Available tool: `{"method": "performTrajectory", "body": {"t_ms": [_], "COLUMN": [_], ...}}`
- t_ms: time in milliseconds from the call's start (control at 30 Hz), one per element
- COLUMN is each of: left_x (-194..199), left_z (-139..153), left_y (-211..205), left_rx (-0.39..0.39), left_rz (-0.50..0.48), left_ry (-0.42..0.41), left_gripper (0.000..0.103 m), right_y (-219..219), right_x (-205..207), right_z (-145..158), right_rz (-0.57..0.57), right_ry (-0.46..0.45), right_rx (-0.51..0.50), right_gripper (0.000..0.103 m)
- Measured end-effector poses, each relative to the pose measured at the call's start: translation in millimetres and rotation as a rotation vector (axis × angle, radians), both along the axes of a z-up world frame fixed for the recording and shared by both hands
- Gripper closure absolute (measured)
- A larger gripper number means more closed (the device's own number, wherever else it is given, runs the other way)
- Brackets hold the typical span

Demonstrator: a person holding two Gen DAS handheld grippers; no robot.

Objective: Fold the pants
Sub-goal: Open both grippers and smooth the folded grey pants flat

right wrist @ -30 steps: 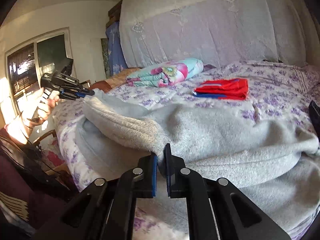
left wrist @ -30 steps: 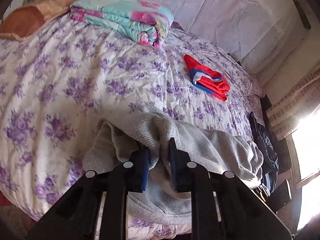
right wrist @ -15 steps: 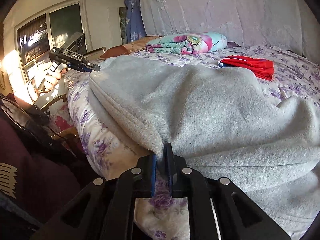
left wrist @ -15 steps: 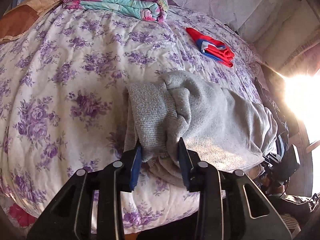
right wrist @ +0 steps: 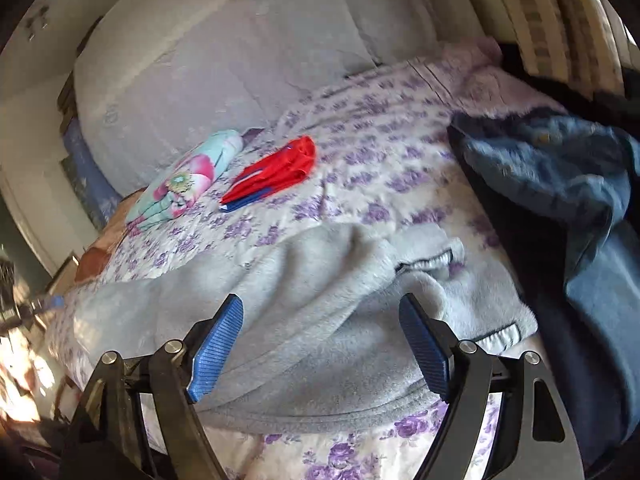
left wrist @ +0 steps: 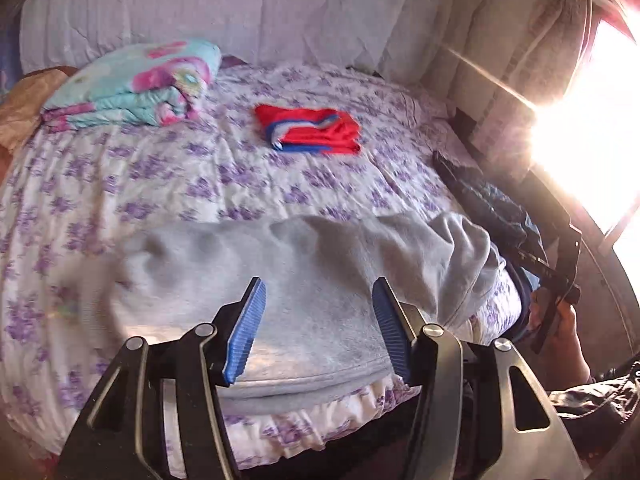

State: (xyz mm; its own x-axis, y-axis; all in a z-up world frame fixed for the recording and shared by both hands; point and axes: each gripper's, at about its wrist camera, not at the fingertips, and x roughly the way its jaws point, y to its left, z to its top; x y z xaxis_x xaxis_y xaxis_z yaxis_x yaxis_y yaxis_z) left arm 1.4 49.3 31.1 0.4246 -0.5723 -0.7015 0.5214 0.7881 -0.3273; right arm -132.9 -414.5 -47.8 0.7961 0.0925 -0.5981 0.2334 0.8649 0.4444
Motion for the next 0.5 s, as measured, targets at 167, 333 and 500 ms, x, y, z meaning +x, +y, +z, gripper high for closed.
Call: {"method": "performTrajectory", "body": {"t_ms": [167,333,500], "left_x": [30.3,35.5,29.5], "left_z": [-84.7,-97.3,-96.6], "left_y": [-33.2,-6.8,0.4], "left_rx": [0.052,-0.046,-0.036], "left_rz": [-0.015,0.035,0.024], "left_ry": [0.199,0.263,0.251], "left_gripper": [0.051,0.055,0.055], "right_y": [1.2,44.0,42.2], "right_x": [43.2,-16.8,-49.7], "right_z": [-14.3,77.6,13.0], "right_rz": [0.034,0.066,0.019], "right_ry": [-0.008,-0.301,-0.099], "right_rx": [0.039,-0.240,-0.217], "right_gripper": [0.097,0.098,0.097]}}
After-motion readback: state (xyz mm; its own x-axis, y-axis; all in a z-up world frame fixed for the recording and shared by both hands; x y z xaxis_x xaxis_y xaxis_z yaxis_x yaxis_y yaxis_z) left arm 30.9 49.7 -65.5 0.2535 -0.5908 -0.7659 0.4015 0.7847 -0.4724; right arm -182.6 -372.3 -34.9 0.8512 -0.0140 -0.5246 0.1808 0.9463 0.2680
